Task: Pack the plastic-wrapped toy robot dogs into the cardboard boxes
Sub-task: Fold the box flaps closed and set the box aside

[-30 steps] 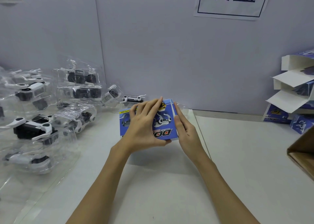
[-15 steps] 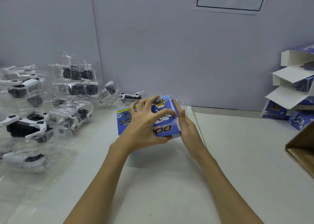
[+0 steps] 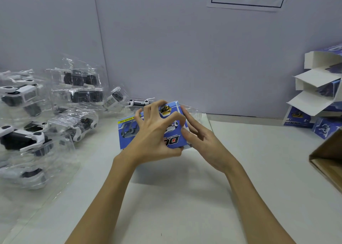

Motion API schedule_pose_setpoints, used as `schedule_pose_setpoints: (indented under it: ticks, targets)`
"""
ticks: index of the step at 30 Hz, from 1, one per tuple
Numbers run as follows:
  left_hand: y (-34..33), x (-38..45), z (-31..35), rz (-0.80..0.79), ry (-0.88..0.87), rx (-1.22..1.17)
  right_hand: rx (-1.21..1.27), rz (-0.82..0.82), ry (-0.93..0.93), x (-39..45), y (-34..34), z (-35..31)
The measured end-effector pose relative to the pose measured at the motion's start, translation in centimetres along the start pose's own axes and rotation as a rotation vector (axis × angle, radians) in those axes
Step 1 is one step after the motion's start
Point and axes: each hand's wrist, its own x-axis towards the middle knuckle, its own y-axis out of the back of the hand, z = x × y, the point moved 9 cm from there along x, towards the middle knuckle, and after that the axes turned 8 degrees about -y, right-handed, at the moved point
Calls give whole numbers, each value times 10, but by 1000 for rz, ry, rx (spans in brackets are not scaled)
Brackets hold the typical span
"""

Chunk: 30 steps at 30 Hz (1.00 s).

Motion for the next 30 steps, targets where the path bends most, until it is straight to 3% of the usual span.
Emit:
schedule_pose_setpoints:
  ticks: [4,11,16,27,30]
  targets:
    - [0,1,5,-9,17,-60,-8,11,25,1,-1,-1]
    - [3,2,5,-27,49,-145,-22,175,69,9,-10,1]
    - [3,1,5,-45,31,-155,82,172,88,9,-6,0]
    - [-4,1,8,-58,14,-116,-129,208,34,7,-3,9]
    - [-3,0,3,-56,24,-102,-87,158,2,8,-3,9]
